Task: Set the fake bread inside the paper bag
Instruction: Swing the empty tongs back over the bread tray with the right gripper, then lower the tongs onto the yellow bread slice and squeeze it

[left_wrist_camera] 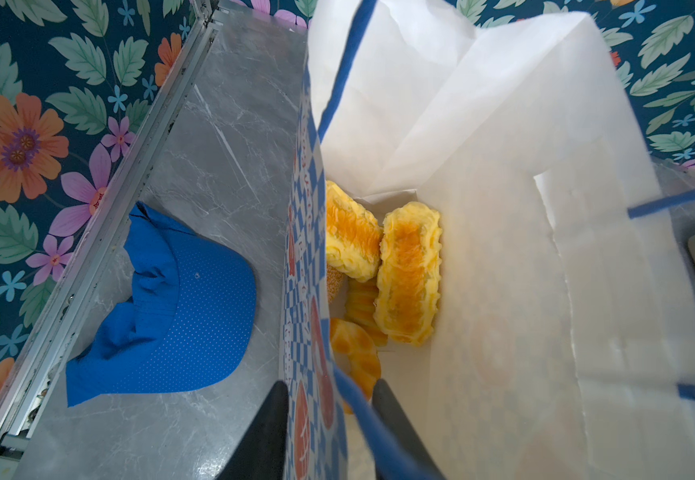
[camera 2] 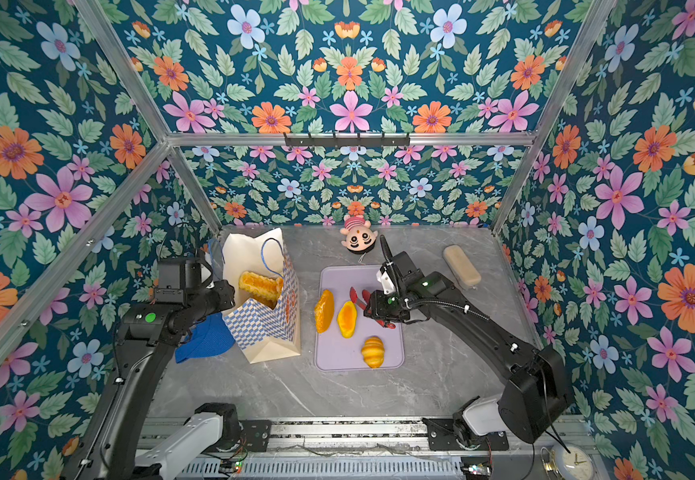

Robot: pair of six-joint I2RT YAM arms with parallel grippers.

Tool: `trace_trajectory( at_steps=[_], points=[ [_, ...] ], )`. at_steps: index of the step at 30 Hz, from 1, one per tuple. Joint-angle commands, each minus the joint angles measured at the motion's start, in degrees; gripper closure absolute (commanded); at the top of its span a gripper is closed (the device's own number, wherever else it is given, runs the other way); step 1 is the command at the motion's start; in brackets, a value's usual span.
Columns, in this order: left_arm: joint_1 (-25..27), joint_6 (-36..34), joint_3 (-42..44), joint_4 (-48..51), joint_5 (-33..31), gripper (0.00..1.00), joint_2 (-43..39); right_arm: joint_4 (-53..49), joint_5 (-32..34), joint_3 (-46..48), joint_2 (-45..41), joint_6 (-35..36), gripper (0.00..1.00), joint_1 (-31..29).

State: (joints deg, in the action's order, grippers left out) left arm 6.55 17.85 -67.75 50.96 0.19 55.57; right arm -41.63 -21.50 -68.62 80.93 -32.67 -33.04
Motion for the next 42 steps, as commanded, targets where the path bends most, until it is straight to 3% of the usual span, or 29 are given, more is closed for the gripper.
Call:
trace_trajectory(
  at_steps=[1, 42],
  points=[
    [0.0, 0.1, 0.2, -0.5, 0.2, 0.64, -0.2, 3.7, -2.6, 1.1, 0.2, -1.9, 0.52, 0.0],
    [0.0, 0.0, 1.6, -0.6, -0.2, 0.64, -1.0, 1.4, -1.2, 0.6, 6.5, -1.8, 0.43, -5.9]
  ],
)
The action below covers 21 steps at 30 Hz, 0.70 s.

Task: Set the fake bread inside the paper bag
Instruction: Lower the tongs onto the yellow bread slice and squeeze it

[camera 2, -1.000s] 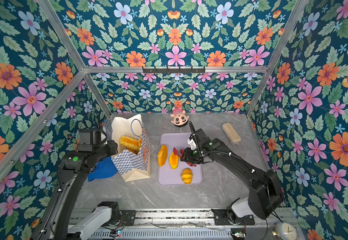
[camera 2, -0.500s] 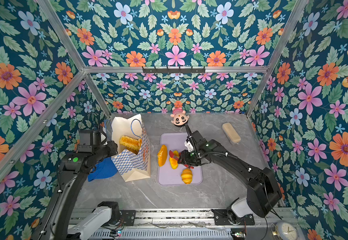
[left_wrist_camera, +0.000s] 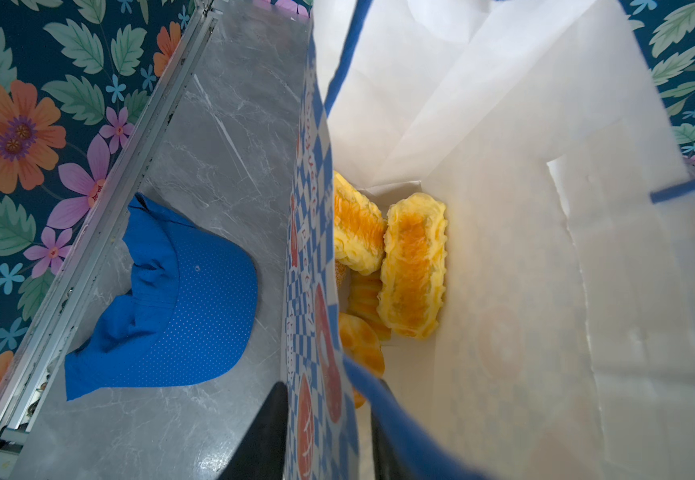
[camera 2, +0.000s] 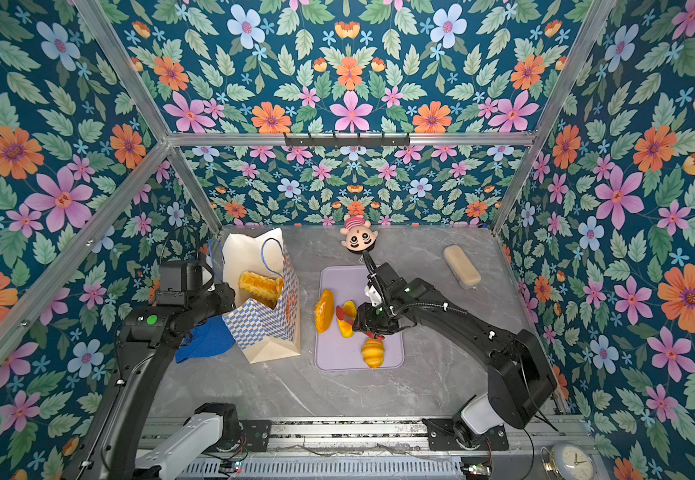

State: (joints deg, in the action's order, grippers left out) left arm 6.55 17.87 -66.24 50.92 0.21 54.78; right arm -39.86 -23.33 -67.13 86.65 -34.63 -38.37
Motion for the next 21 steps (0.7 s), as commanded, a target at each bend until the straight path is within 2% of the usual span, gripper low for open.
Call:
trace_trajectory(
  at_steps=[1, 8, 21],
  points=[
    [0.0, -0.1, 0.0, -0.6, -0.2, 0.64, -0.3, -0.6, 1.0, -1.1, 1.2, 0.2, 0.43, -0.7],
    [0.0, -0.1, 0.3, -0.3, -0.3, 0.64, -0.6, -1.4, 3.5, -1.8, 2.5, 0.4, 0.44, -0.8],
    [0.0, -0.1, -0.5, -0.1, -0.3, 0.64, -0.6, -1.6, 5.0, -1.7, 0.9, 0.4, 0.59, -0.8]
  ],
)
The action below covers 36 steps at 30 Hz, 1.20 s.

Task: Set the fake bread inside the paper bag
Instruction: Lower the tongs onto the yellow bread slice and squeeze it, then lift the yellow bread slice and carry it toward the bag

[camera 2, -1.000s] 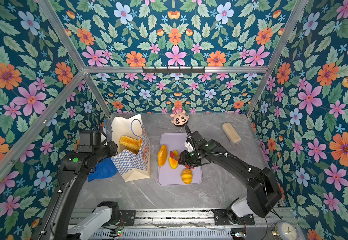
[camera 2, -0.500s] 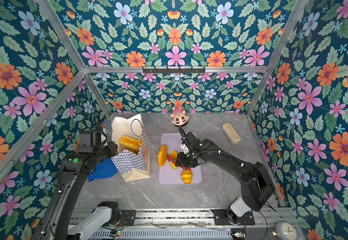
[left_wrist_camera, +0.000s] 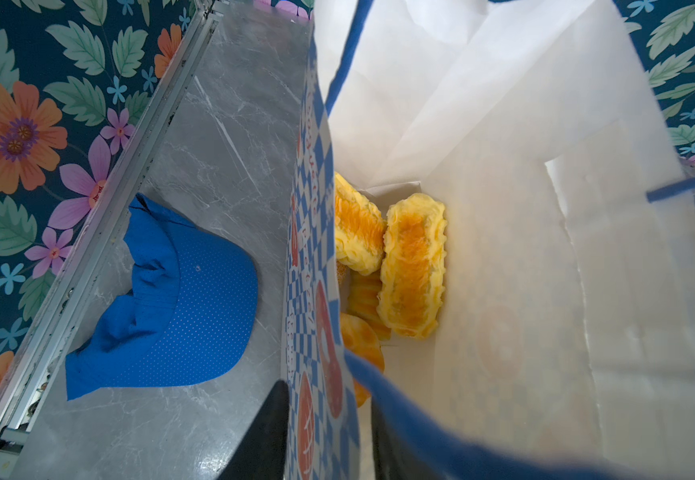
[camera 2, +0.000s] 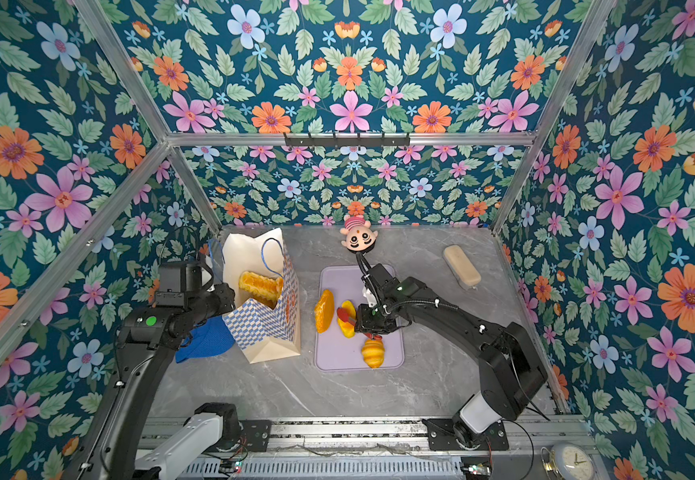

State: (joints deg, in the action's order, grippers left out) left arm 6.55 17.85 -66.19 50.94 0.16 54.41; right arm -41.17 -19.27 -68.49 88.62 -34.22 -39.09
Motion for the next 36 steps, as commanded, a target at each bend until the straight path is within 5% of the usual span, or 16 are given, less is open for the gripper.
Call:
trace_trajectory(
  at_steps=[1, 20, 36],
  points=[
    [0.0, -0.1, -0.5, -0.1, -0.3, 0.64, -0.2, -0.5, 1.3, -0.4, -1.5, 0.0, 0.59, 0.0],
    [0.0, -0.1, -0.9, 0.1, -0.3, 0.68, -0.4, -5.8, 2.8, -9.4, -9.5, 1.7, 0.61, 2.6],
    [0.0, 0.0, -0.8, -0.3, 0.1, 0.74, -0.3, -5.2, -1.1, -23.3, -8.1, 3.5, 0.61, 2.8]
  ],
)
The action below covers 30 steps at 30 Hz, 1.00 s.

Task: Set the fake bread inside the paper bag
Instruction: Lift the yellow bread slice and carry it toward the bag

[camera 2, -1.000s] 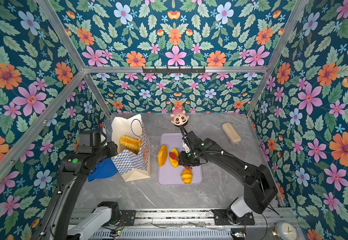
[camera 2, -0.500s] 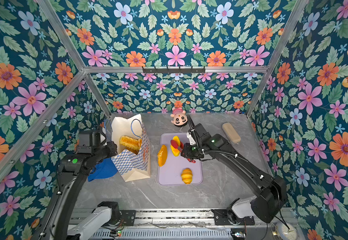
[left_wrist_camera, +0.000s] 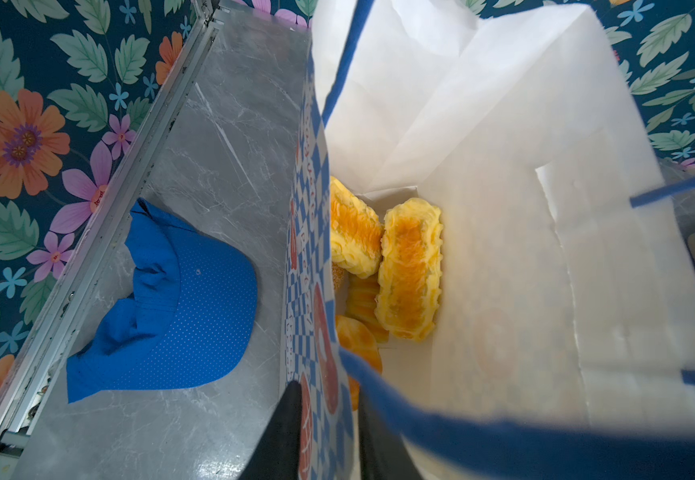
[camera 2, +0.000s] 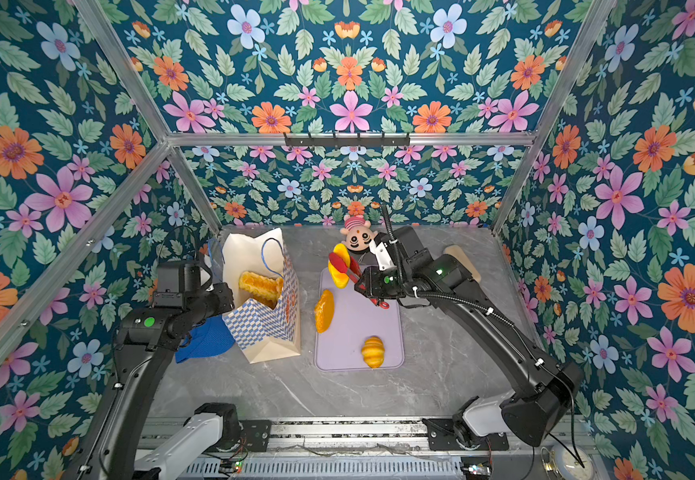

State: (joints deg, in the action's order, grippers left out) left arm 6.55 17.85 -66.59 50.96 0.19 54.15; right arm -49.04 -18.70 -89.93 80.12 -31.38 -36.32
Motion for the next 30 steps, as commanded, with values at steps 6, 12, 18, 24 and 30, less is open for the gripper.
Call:
trace_trajectory(
  at_steps=[6, 12, 18, 24, 30],
  points=[
    [0.0, 0.1, -0.6, -0.5, 0.5, 0.74, 0.1, 6.5, -3.9, -8.9, 2.7, 0.5, 0.61, 0.0],
    [0.0, 0.2, -0.3, -0.7, 0.7, 0.75, 0.3, 10.4, -7.7, -16.1, 6.6, 0.1, 0.61, -0.1],
    [0.0, 0.2, -0.1, -0.8, 0.8, 0.75, 0.3, 13.8, -11.7, -20.9, 10.9, -0.1, 0.61, -0.2],
    [0.0, 0.2, 0.0, -0.9, 0.9, 0.76, 0.3, 14.4, -15.7, -28.6, 18.0, 0.7, 0.61, -1.7],
    [0.0, 0.2, 0.2, -1.1, 1.0, 0.76, 0.5, 11.4, -17.1, -38.5, 25.0, 2.3, 0.61, -3.6]
  ],
)
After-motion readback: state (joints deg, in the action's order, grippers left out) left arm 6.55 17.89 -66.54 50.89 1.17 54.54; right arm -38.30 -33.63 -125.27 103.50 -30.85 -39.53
